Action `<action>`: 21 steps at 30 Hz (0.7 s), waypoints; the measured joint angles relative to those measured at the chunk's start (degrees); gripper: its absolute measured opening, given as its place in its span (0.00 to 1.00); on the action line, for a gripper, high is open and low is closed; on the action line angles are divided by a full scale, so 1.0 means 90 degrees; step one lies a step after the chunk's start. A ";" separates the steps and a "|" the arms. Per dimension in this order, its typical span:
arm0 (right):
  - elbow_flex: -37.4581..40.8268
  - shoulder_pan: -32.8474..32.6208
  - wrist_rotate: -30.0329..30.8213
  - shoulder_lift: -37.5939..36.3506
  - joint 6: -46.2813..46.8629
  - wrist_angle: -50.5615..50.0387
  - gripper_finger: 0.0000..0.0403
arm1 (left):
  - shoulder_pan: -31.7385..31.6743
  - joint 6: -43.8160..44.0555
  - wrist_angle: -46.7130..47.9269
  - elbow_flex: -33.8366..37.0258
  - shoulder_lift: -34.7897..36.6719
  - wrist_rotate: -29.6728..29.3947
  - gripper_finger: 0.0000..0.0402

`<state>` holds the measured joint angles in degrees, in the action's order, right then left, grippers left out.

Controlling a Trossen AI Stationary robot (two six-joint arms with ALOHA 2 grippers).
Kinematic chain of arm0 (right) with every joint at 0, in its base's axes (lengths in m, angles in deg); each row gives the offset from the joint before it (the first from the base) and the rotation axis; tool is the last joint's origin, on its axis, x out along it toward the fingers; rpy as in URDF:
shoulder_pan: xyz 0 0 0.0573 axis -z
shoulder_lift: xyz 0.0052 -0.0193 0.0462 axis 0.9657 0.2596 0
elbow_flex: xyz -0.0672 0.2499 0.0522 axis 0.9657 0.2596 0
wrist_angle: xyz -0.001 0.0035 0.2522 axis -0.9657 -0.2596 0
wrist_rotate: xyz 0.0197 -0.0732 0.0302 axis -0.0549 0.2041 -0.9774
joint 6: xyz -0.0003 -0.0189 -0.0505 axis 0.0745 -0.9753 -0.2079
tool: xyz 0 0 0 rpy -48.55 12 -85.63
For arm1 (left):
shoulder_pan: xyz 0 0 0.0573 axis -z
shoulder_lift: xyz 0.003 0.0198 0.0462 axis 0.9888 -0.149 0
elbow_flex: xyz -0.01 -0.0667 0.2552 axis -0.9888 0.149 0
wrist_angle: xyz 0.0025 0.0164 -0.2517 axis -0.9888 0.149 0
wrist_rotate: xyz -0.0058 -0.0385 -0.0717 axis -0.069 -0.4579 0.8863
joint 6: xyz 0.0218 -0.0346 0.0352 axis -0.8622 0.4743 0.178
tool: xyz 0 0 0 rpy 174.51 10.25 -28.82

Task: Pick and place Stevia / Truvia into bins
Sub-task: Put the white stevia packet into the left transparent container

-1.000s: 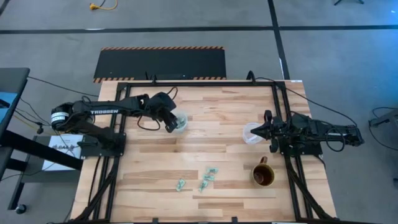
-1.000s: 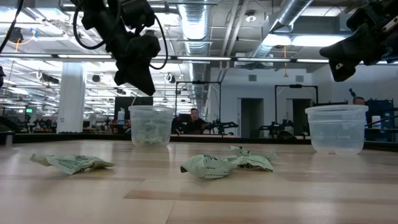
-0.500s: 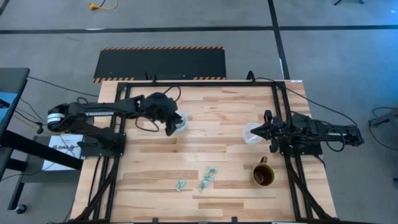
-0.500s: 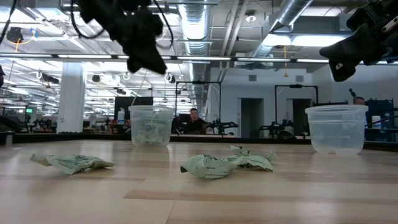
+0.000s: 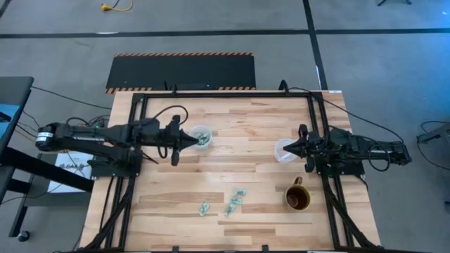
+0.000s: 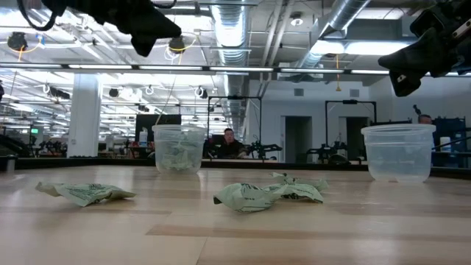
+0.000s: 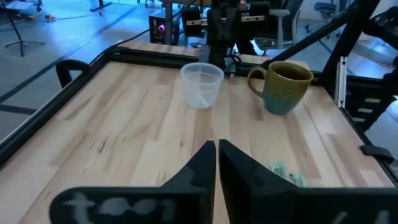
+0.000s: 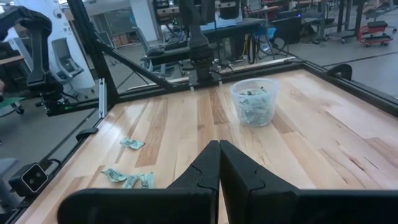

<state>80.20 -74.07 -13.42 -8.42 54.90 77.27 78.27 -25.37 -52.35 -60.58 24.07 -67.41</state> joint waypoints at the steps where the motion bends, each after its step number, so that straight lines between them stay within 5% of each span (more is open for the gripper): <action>1: 0.0000 0.0000 0.0000 0.0002 0.0000 0.0002 0.00 | 0.0017 -0.0016 -0.0088 0.0061 0.0004 0.0002 0.02; 12: 0.0000 0.0000 0.0000 0.0000 0.0049 0.0002 0.00 | 0.0063 -0.0804 -0.0666 0.0761 -0.0018 0.0103 0.00; 21: 0.0000 0.0001 0.0000 0.0000 0.0051 0.0052 0.00 | 0.0058 -0.1262 -0.0619 0.0886 0.0771 0.0143 0.00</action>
<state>80.20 -74.07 -13.42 -8.42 55.36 77.74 78.79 -36.73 -57.92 -52.61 31.01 -66.13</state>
